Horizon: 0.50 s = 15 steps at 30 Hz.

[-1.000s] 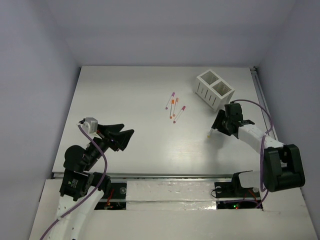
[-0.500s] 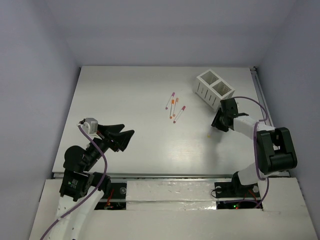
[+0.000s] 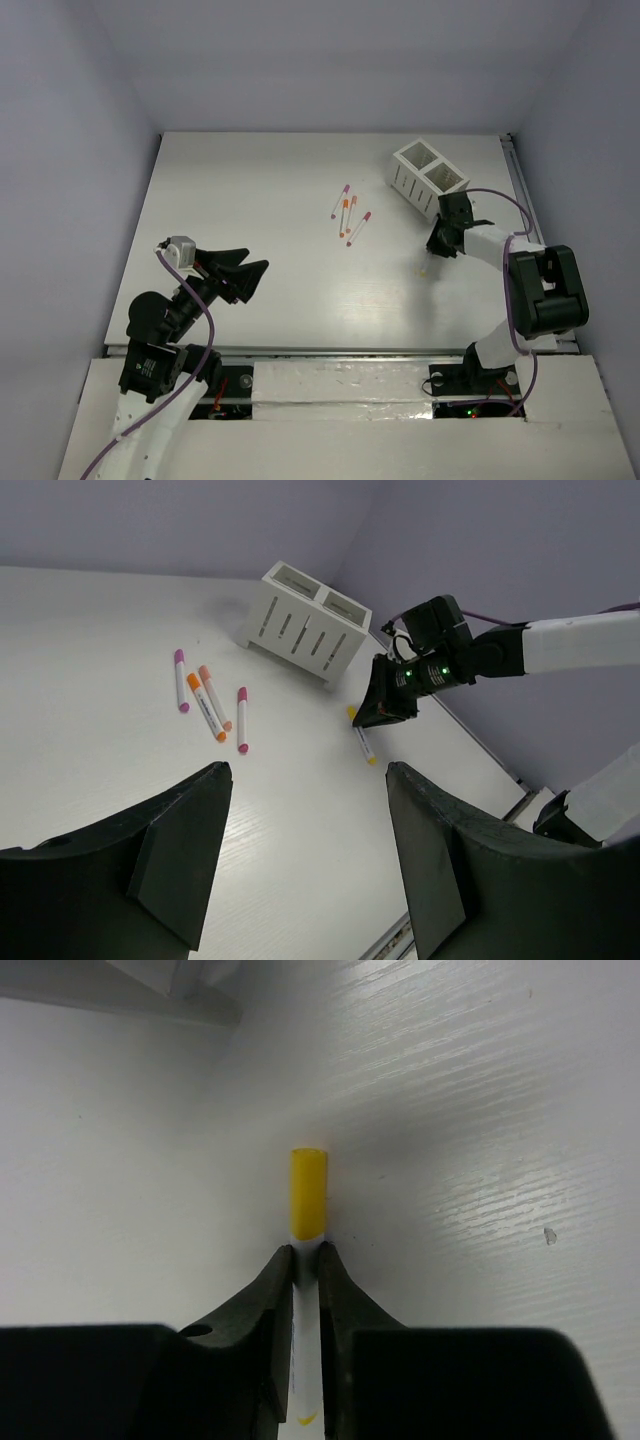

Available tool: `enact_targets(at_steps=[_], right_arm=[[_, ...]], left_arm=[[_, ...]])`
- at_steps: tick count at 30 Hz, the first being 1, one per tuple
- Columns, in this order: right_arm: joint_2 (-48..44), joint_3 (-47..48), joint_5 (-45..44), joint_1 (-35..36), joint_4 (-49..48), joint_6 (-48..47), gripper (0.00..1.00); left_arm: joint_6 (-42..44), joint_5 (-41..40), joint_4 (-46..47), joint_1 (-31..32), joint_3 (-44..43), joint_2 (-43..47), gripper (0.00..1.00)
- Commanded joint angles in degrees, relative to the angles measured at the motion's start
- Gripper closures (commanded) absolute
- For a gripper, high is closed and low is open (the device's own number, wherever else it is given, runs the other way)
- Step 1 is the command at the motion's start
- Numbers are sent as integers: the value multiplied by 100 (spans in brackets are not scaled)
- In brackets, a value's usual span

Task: Sort the stationery into containers
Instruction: Pick up the pen from the center of the board.

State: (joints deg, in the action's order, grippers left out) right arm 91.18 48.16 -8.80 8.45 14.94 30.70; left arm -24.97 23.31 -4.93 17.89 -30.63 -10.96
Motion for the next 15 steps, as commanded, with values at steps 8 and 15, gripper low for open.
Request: enact_targets(at_steps=[8, 15], right_arm=[[-1941, -668, 114, 403, -501, 59, 93], [-2816, 357, 256, 465, -544, 24, 91]], left_arm=[[-8, 77, 352, -22, -66, 6, 40], [45, 252, 387, -22, -74, -204, 39]])
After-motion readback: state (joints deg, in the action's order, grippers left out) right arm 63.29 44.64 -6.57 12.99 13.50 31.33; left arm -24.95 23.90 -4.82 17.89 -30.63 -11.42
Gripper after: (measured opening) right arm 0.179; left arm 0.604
